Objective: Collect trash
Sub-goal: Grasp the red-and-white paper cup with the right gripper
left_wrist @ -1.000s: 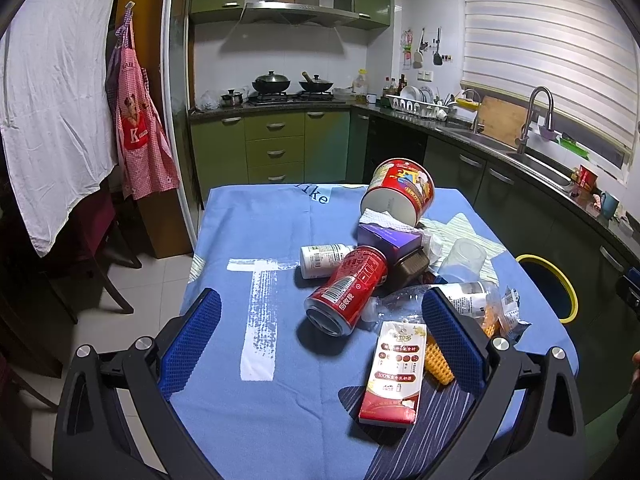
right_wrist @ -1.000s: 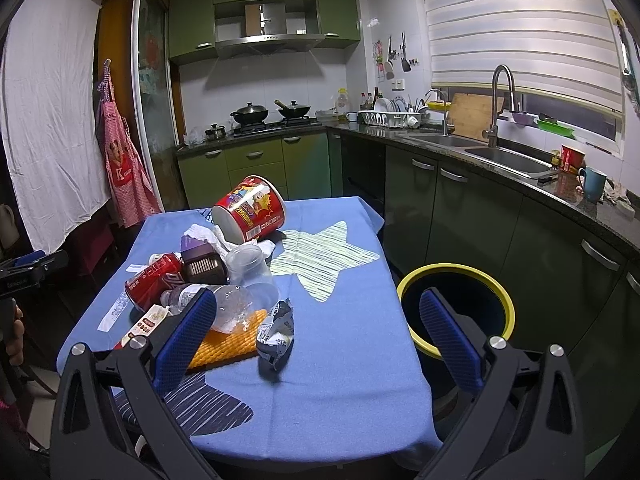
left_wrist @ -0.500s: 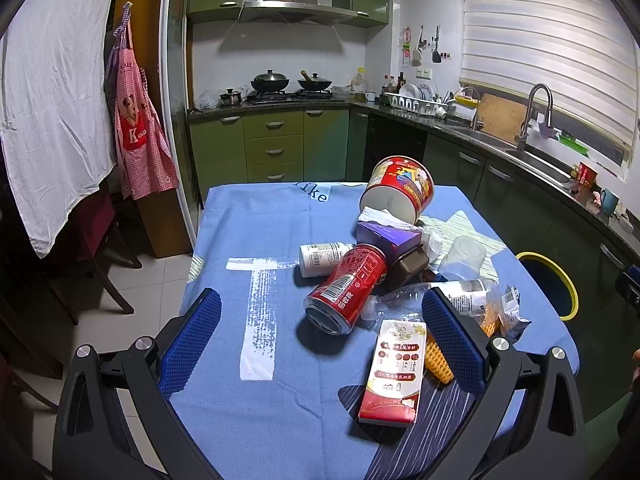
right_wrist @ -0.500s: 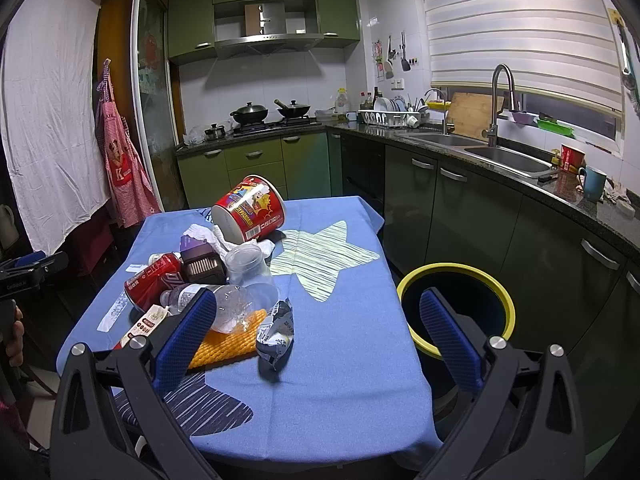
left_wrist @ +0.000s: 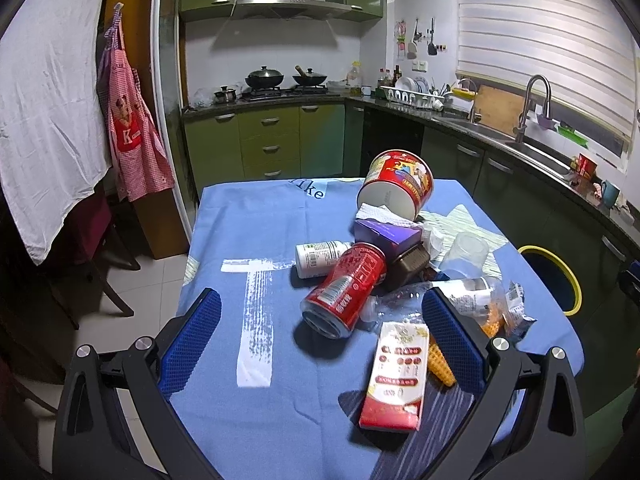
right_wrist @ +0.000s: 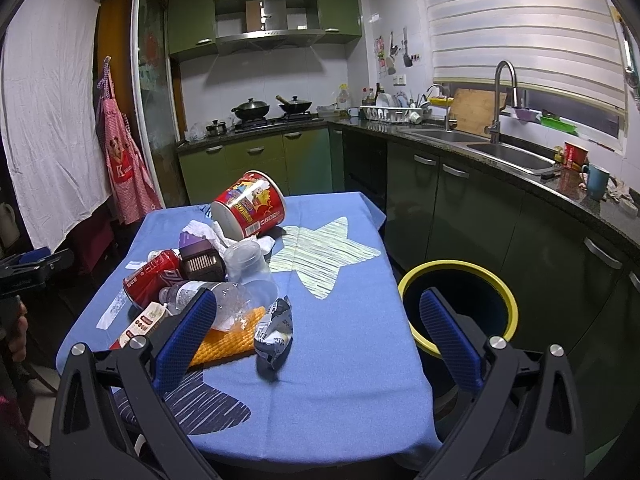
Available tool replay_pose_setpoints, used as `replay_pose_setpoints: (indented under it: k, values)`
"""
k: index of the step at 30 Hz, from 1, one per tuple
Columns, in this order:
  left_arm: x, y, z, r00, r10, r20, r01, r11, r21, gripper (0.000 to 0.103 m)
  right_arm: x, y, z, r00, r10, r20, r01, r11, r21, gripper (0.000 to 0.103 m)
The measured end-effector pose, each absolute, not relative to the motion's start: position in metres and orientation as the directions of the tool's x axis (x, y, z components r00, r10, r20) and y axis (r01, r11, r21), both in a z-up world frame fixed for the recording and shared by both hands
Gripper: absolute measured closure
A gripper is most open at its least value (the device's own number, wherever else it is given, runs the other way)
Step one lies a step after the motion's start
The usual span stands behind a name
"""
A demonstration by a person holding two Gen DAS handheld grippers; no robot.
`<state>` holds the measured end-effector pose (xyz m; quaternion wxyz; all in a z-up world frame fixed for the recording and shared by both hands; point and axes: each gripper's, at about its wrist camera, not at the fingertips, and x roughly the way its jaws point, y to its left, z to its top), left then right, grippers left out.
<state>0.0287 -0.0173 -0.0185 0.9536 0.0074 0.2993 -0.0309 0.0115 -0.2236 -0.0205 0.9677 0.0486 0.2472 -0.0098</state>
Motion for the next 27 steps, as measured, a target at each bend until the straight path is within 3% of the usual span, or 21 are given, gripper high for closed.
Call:
replay_pose_setpoints:
  k: [11,20,27]
  values:
    - [0.138,0.011,-0.017,0.823,-0.006,-0.568,0.022,1.0,0.022,0.004,0.13,-0.224,0.008,0.841,0.166,-0.516,-0.193,0.981,0.0,0.006]
    - [0.227,0.034,-0.035,0.813,0.035,-0.581,-0.022,0.999,0.03,0.004,0.299,-0.224,0.015,0.637,0.437,-0.635,-0.473,0.872,0.126,0.006]
    - [0.267,0.027,-0.05,0.801,0.045,-0.596,-0.015,0.998,0.055,0.004,0.42,-0.21,0.004,0.46,0.517,-0.722,-0.55,0.804,0.226,0.006]
